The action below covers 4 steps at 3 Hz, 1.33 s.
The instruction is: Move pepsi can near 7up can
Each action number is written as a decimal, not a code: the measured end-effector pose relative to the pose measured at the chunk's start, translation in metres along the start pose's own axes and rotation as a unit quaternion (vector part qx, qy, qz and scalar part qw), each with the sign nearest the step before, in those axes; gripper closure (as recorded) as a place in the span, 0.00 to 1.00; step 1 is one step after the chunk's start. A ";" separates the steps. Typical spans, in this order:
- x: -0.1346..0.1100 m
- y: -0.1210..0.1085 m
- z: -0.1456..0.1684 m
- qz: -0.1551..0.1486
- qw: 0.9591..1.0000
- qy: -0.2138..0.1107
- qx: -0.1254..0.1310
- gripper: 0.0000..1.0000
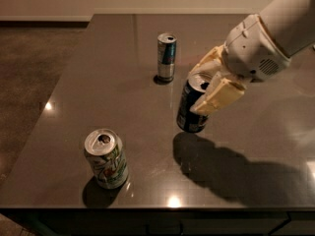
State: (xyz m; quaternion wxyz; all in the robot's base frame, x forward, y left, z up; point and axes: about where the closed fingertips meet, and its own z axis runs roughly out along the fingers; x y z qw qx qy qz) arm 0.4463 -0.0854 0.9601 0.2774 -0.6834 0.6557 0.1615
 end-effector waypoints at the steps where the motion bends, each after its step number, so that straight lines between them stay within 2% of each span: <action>1: -0.025 0.019 0.023 -0.044 0.998 -0.009 -0.032 1.00; 2: -0.041 0.035 0.042 -0.080 0.995 -0.013 -0.060 1.00; 3: -0.049 0.047 0.053 -0.105 0.991 -0.012 -0.077 1.00; 4: -0.055 0.055 0.061 -0.123 0.989 -0.007 -0.085 0.92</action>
Offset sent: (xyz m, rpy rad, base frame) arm -0.0476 0.0833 -0.0273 -0.0125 0.0116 0.3052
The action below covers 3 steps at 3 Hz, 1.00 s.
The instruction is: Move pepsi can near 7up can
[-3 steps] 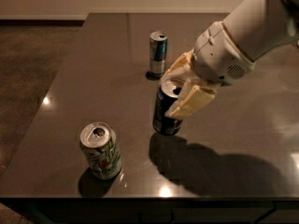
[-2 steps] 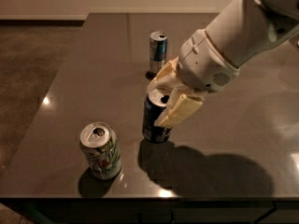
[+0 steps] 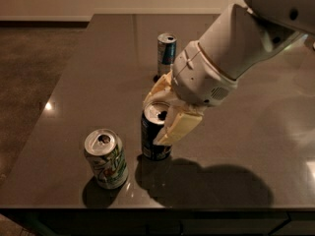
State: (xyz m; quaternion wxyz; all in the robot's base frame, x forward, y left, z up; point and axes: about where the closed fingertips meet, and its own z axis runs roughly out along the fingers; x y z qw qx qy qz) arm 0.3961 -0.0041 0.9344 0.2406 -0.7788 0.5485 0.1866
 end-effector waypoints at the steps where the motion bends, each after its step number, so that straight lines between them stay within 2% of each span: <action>1: -0.003 0.002 0.011 -0.010 1.000 0.012 -0.009 0.69; 3: -0.003 0.003 0.024 -0.017 0.999 0.027 -0.025 0.22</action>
Offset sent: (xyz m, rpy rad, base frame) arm -0.0039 0.0158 -0.0243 -0.0767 0.0096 0.0530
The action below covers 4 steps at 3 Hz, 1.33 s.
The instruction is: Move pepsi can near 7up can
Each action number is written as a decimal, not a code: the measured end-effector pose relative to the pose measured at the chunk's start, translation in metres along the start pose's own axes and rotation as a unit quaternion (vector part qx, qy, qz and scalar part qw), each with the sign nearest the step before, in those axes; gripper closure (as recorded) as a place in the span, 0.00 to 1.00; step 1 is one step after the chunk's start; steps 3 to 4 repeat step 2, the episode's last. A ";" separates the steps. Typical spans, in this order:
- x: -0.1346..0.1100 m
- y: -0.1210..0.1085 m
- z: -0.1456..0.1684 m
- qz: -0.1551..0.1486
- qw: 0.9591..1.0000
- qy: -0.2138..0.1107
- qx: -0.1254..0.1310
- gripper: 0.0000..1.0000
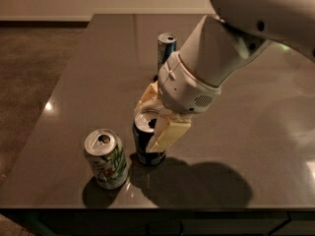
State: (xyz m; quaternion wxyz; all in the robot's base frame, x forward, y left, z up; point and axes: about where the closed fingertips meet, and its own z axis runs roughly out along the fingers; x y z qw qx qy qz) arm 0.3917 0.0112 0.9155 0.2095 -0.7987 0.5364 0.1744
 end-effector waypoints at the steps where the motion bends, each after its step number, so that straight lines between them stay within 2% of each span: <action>1: -0.003 0.000 -0.001 -0.002 1.000 0.001 0.002 0.00; 4: -0.003 0.000 -0.001 -0.003 1.000 0.001 0.002 0.00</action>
Offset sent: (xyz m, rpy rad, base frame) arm -0.0007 0.0010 0.0016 0.0005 -0.0045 0.0010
